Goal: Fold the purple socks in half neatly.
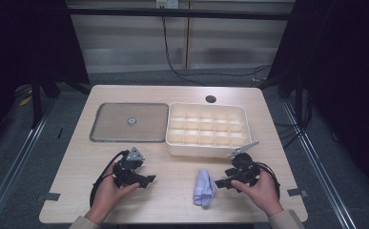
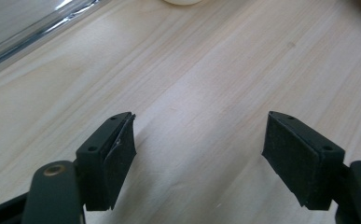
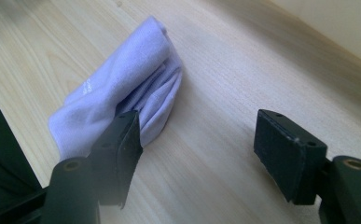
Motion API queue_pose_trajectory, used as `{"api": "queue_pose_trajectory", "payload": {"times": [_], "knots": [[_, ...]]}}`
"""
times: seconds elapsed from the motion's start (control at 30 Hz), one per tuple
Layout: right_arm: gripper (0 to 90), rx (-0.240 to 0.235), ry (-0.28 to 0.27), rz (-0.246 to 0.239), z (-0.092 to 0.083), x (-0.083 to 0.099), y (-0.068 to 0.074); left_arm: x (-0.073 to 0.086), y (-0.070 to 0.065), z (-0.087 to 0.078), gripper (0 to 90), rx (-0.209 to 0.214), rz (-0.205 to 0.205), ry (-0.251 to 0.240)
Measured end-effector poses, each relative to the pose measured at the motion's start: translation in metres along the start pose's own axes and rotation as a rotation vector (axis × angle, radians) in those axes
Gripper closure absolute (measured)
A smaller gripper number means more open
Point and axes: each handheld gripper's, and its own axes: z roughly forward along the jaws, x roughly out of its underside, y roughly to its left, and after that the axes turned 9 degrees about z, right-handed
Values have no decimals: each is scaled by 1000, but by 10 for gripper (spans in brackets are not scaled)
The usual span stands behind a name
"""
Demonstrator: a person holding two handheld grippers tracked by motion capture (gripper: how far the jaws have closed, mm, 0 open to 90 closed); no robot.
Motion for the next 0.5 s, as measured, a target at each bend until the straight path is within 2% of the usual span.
{"api": "queue_pose_trajectory", "payload": {"times": [0.17,0.27,0.4,0.5], "knots": [[297,-1,0,18,-1,-2,2,4,2,-4,228,-29,13,-9],[284,1,-5,21,-2,-4,4,6,2,-3,221,-30,8,-19],[269,-3,-3,42,-3,-6,7,9,0,1,210,-35,35,-4],[250,-9,3,67,0,-6,7,11,1,4,201,-28,41,-15]]}}
